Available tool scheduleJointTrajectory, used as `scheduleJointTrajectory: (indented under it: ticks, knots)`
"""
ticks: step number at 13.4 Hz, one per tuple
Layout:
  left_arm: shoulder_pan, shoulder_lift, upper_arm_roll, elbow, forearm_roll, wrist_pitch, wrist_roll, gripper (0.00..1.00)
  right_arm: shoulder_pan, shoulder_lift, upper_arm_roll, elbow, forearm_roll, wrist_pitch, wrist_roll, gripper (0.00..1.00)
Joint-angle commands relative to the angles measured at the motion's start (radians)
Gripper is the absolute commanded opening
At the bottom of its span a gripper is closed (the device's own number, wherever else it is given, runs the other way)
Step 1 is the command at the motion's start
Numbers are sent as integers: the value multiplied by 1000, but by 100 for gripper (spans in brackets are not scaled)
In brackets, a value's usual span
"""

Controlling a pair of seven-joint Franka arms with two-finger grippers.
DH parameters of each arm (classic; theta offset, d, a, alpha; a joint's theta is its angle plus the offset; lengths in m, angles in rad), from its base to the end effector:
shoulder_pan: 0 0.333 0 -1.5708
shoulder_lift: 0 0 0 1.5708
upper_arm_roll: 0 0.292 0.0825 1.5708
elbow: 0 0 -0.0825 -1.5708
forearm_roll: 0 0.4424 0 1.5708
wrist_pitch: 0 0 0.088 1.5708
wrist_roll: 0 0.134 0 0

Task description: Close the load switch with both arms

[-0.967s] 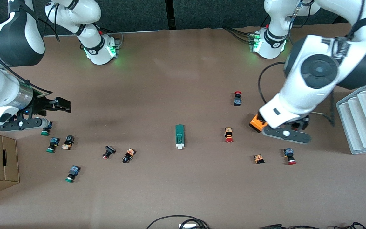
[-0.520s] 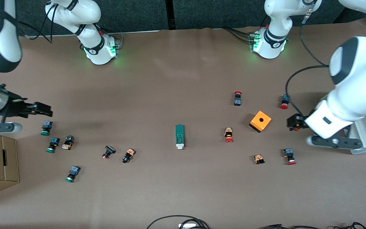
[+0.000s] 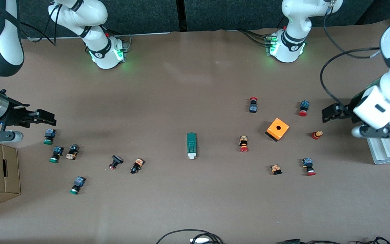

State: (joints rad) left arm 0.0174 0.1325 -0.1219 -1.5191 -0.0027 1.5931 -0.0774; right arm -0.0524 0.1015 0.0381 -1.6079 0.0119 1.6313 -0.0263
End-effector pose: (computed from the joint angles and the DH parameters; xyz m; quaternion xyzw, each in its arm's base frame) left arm 0.6446 -0.0643 0.5198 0.9995 -0.0132 -0.0295 0.0067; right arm 0.6384 -0.0084 0.4953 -0.9992 -0.0054 0.0388 0.0086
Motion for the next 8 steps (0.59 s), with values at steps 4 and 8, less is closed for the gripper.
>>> scheduleJointTrajectory:
  ticks: [4,8]
  knots:
    - [-102,-166,180,-251,-7,189,65,100,2,-109,0,-108,-7,151,5,100]
    - [-85,-142,188,-211,-5,130,156,100,3,-126,0,-109,-6,108,9,100]
